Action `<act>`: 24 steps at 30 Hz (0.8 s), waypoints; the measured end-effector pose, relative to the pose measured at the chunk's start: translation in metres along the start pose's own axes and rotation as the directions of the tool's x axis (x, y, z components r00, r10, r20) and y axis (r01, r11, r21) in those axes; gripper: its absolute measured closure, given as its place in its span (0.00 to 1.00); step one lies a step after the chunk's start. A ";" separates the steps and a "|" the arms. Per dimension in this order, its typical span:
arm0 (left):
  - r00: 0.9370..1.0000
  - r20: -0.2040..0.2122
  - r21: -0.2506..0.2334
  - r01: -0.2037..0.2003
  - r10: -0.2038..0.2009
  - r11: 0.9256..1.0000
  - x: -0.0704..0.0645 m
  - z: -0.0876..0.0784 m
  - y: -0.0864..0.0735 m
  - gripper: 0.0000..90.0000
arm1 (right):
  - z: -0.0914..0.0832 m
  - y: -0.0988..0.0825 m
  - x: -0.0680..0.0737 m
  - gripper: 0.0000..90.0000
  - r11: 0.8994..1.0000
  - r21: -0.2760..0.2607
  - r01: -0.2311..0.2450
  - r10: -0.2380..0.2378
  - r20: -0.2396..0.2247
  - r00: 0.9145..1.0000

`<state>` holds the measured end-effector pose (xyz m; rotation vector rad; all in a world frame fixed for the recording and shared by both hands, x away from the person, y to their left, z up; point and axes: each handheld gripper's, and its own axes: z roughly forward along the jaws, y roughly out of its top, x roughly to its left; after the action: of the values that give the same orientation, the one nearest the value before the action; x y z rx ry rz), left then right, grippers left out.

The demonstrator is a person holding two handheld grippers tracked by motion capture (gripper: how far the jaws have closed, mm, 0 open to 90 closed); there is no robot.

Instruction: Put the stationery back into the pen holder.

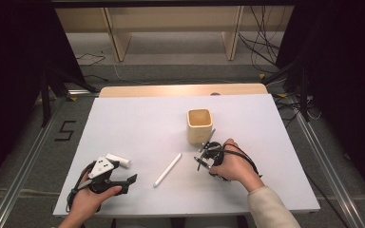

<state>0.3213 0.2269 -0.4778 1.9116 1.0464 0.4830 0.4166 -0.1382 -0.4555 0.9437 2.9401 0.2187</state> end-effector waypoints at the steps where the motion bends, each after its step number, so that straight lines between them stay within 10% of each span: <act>1: 1.000 0.001 0.000 0.000 0.000 1.000 0.000 0.000 0.000 0.16 | 0.000 0.000 0.000 0.74 1.000 0.000 0.000 0.000 0.000 1.000; 24: 1.000 0.001 0.000 -0.002 0.002 1.000 0.000 0.000 0.000 0.16 | 0.001 0.003 0.002 0.83 1.000 0.016 -0.008 0.008 0.007 1.000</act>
<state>0.3212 0.2270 -0.4776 1.9125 1.0438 0.4833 0.4163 -0.1347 -0.4558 0.9567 2.9363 0.1923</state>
